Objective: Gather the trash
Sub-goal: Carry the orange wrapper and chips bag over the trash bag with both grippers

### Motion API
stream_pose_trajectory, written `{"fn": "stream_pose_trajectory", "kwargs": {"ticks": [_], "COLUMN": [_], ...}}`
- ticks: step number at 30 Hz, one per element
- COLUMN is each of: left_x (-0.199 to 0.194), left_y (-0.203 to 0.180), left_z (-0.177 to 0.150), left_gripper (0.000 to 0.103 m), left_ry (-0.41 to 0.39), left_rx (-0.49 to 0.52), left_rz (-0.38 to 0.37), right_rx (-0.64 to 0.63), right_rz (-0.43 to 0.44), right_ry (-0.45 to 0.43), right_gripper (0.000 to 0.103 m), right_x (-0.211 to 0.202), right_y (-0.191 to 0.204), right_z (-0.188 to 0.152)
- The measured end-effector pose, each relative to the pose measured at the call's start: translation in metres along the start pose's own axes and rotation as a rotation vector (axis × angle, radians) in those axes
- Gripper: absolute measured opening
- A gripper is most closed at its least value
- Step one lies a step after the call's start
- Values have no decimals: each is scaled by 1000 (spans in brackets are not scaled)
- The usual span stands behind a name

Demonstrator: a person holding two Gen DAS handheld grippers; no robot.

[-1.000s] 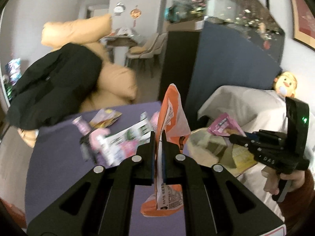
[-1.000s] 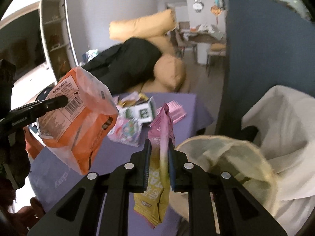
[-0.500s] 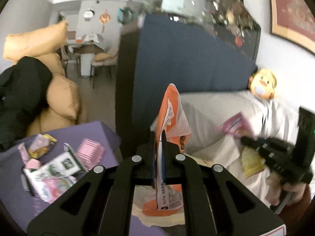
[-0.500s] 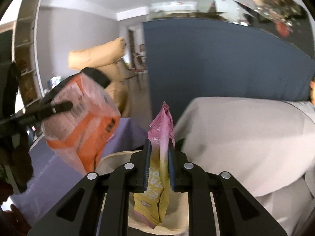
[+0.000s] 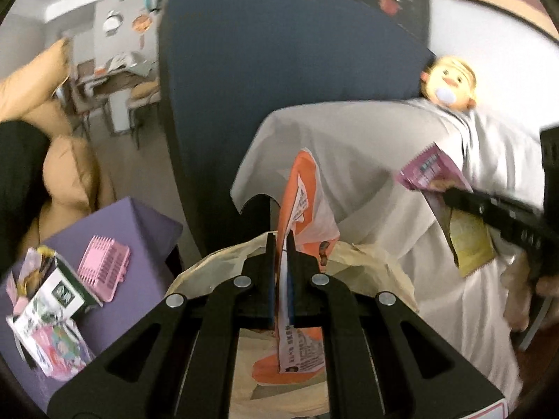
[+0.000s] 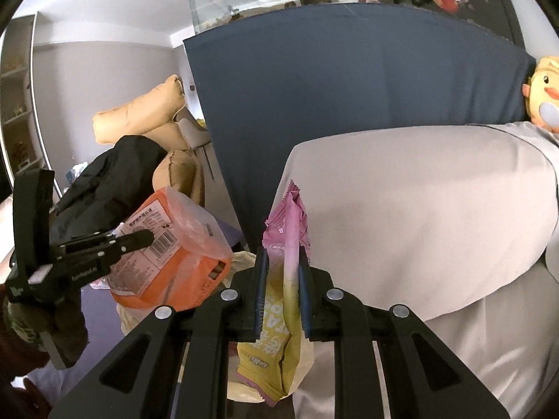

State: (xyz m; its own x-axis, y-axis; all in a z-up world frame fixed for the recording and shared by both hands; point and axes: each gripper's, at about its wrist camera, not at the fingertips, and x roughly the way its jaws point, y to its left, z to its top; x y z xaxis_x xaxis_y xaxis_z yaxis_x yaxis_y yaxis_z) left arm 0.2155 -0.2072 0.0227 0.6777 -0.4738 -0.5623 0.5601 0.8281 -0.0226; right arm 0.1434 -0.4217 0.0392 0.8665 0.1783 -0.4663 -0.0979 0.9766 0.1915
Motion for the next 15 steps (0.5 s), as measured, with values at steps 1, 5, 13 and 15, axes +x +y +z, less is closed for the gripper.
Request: {"fn": "stream_pose_trajectory", "kwargs": {"ticks": [1,5,13,15], "left_x": [5,27,65,68], "left_y": [-3,-8,-12,-3], "left_z": [-3,-16,-44,-44], "left_gripper": [4,4,4,7], "left_ry": [14,141,298,297], "left_rx": [22,31,-30,-84], "left_rz": [-8,-34,-58,-69], "right_rx": [1,11,18,13], "right_rz": [-1,1,11,16], "right_ry": [1,13,12,9], "right_gripper": [17,17,17,17], "right_x": [-2,4,12,11], "right_y": [2,0,1,1], "right_z": [-1,-2,0,0]}}
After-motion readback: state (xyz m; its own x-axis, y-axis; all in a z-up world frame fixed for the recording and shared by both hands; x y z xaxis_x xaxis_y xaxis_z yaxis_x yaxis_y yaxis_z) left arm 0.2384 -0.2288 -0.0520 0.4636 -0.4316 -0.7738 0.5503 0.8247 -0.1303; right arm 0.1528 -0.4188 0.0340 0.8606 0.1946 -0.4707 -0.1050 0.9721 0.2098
